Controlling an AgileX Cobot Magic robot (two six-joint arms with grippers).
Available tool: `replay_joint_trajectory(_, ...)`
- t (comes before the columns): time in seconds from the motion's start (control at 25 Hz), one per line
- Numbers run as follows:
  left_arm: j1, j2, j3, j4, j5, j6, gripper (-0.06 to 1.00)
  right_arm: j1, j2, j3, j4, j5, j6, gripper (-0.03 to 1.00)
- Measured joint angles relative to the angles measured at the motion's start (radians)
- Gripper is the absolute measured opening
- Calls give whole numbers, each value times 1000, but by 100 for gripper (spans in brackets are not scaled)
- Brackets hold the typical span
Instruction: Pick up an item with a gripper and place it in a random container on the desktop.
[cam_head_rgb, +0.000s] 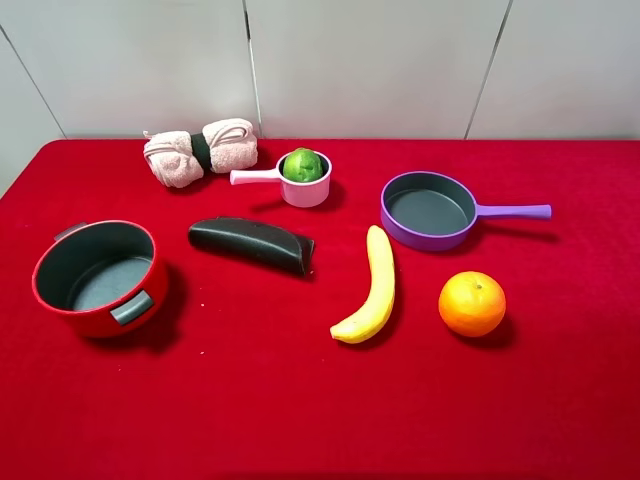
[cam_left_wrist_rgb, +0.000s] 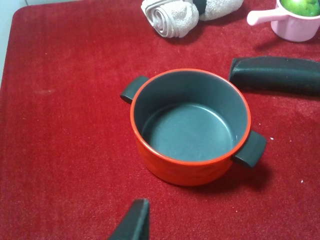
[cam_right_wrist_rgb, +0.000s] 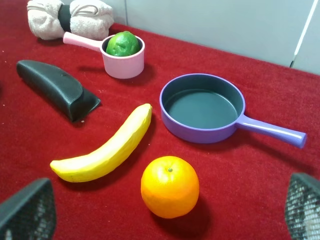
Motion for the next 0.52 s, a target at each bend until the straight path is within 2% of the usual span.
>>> replay_joint_trajectory(0.52, 0, 0, 0, 0, 0, 0, 99, 0, 0, 0, 0, -1, 1, 69)
